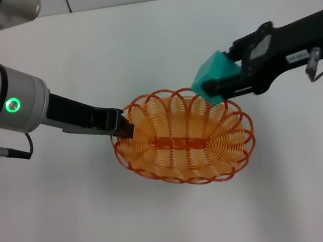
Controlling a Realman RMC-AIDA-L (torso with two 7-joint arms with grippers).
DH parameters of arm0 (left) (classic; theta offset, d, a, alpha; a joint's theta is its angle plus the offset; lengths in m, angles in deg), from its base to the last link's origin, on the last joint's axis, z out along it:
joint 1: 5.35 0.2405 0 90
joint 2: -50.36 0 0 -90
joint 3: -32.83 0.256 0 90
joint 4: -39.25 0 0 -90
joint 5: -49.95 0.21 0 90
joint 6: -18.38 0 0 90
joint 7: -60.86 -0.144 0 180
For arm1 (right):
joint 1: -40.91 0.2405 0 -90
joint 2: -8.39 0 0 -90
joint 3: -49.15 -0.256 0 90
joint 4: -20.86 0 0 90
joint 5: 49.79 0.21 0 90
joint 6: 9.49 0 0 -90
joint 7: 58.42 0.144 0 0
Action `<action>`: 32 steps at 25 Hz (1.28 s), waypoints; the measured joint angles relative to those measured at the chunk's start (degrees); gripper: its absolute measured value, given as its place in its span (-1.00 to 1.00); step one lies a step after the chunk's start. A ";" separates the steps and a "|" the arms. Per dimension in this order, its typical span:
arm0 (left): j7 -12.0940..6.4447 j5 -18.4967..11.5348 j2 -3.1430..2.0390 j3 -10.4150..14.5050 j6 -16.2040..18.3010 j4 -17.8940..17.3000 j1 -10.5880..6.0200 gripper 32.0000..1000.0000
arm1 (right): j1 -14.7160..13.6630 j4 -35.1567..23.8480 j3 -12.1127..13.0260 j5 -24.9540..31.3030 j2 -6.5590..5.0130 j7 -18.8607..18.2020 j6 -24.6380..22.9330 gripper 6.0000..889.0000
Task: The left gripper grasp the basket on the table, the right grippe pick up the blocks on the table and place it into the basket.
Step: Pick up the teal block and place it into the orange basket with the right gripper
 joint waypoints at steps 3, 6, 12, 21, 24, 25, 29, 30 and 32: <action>-0.02 -0.07 0.00 0.00 -0.07 0.07 -0.07 -0.91 | 0.45 -1.95 2.44 0.51 -0.01 -0.64 -0.80 0.19; -0.02 -0.07 -0.01 -0.33 -0.08 0.08 -0.16 -0.91 | 1.28 -3.96 4.91 0.55 -0.02 -0.56 -1.48 0.19; -0.01 -0.07 -0.02 -0.61 -0.07 0.08 -0.53 -0.91 | 3.46 -4.43 7.38 0.20 -0.02 0.00 -3.38 0.19; 0.01 -0.04 -0.02 -0.59 -0.05 0.12 -0.75 -0.91 | 4.32 -3.24 9.29 -2.39 -0.03 0.55 -3.84 0.19; 0.02 -0.04 -0.02 -0.59 -0.09 0.44 -0.85 -0.91 | 4.74 -1.73 9.92 -3.03 -0.02 0.73 -3.67 0.19; 0.02 -0.04 -0.02 -0.59 -0.11 0.57 -0.87 -0.91 | 4.95 -1.24 10.03 -3.07 -0.02 0.75 -3.57 0.19; 0.02 -0.04 -0.02 -0.59 -0.13 0.73 -0.91 -0.91 | 5.60 -0.07 10.46 -3.38 -0.02 0.79 -3.40 0.19; 0.02 -0.04 -0.02 -0.59 -0.14 0.74 -0.92 -0.91 | 5.72 0.05 10.54 -3.67 -0.02 0.79 -3.38 0.19; 0.02 -0.04 -0.02 -0.59 -0.14 0.74 -0.92 -0.91 | 5.90 0.12 10.82 -4.47 0.00 0.89 -3.35 0.19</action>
